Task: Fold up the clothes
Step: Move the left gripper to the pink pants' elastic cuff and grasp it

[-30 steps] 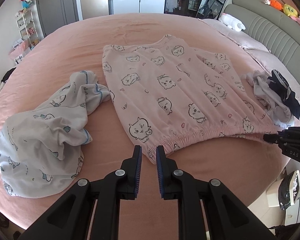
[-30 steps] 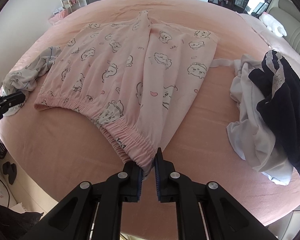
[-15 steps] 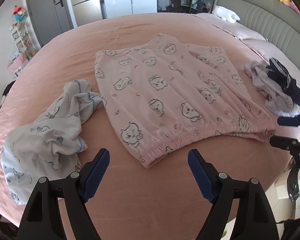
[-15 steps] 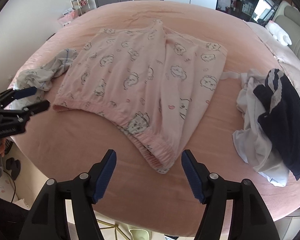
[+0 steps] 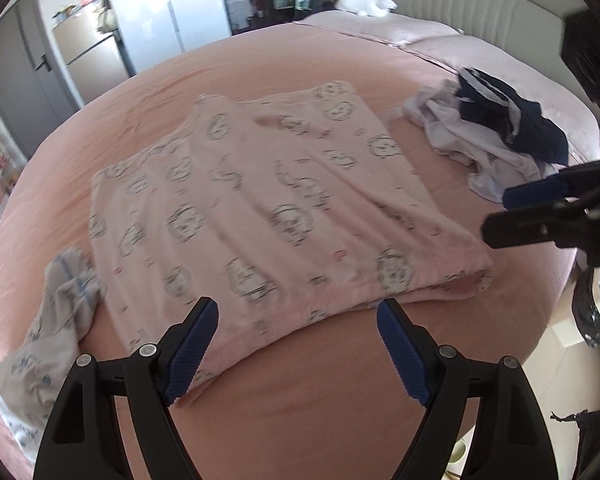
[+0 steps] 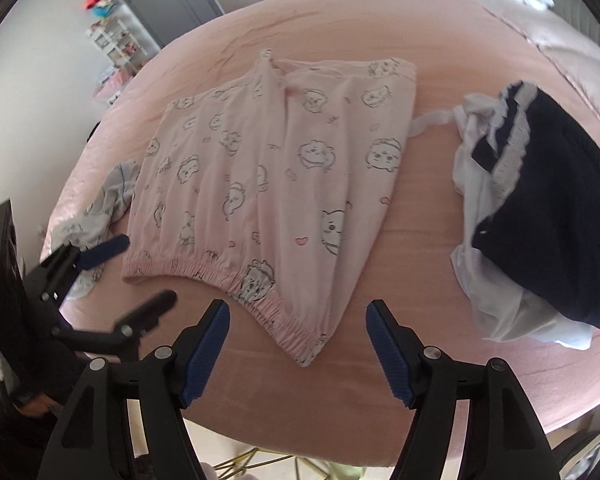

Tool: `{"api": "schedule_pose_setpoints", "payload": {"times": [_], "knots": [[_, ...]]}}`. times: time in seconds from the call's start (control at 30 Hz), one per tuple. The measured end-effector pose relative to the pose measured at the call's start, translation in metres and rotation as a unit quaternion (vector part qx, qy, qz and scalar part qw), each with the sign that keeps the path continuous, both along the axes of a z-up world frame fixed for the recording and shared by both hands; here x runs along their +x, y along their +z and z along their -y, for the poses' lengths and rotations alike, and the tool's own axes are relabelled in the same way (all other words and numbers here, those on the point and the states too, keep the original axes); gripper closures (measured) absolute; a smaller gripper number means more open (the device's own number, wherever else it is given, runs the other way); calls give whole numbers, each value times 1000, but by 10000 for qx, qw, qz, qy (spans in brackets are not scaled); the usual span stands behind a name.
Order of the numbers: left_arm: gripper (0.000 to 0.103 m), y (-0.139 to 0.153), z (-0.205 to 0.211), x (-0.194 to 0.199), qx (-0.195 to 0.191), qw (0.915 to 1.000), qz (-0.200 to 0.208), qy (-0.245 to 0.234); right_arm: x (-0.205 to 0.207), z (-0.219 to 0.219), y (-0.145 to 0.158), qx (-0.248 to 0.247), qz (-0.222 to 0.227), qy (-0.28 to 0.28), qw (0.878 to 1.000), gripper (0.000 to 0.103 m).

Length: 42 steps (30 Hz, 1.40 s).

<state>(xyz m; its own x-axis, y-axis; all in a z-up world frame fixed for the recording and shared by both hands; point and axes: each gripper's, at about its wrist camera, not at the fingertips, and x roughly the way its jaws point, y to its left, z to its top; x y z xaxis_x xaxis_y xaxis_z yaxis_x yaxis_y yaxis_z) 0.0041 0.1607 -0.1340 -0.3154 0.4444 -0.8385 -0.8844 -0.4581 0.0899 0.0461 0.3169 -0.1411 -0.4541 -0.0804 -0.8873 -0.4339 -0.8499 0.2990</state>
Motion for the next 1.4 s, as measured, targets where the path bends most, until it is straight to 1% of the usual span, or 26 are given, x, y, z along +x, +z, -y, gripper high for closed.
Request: {"api": "schedule_pose_setpoints", "payload": {"times": [0.13, 0.27, 0.37, 0.43, 0.53, 0.6, 0.67, 0.77, 0.87, 1.0, 1.2, 1.4], "knots": [[22, -2, -27, 20, -13, 9992, 71, -394, 3, -14, 3, -390, -128, -145, 9991, 32], [22, -6, -50, 39, -26, 9972, 149, -728, 4, -28, 7, -857, -319, -361, 9952, 33], [21, -7, -57, 54, 4, 9950, 204, -976, 5, -37, 8, -907, -232, -578, 9939, 32], [22, -7, -57, 64, -4, 9931, 169, -1157, 6, -40, 9, -999, -267, -616, 9927, 32], [21, -8, -55, 74, 21, 9911, 137, -1327, 7, -43, 6, -1140, -233, -669, 9909, 32], [21, -15, -58, 78, -63, 9906, 125, -1362, 7, -45, 3, -1140, -185, -687, 9909, 32], [21, -25, -62, 83, -185, 9905, -15, -1363, 7, -48, 1, -1176, -150, -720, 9903, 32], [22, -42, -67, 93, -292, 9879, -344, -1487, 5, -47, -2, -1229, -103, -711, 9898, 32], [21, -54, -70, 107, -426, 9810, -770, -1730, 4, -45, -2, -1103, -13, -623, 9919, 32], [21, -57, -69, 120, -403, 9718, -1293, -1928, 4, -42, -3, -991, 39, -526, 9937, 32], [21, -57, -77, 118, -488, 9643, -1718, -1956, 6, -46, -6, -1045, 73, -551, 9930, 32], [21, -60, -82, 107, -482, 9645, -1706, -1956, 2, -48, -4, -1097, 65, -561, 9924, 32]]}}
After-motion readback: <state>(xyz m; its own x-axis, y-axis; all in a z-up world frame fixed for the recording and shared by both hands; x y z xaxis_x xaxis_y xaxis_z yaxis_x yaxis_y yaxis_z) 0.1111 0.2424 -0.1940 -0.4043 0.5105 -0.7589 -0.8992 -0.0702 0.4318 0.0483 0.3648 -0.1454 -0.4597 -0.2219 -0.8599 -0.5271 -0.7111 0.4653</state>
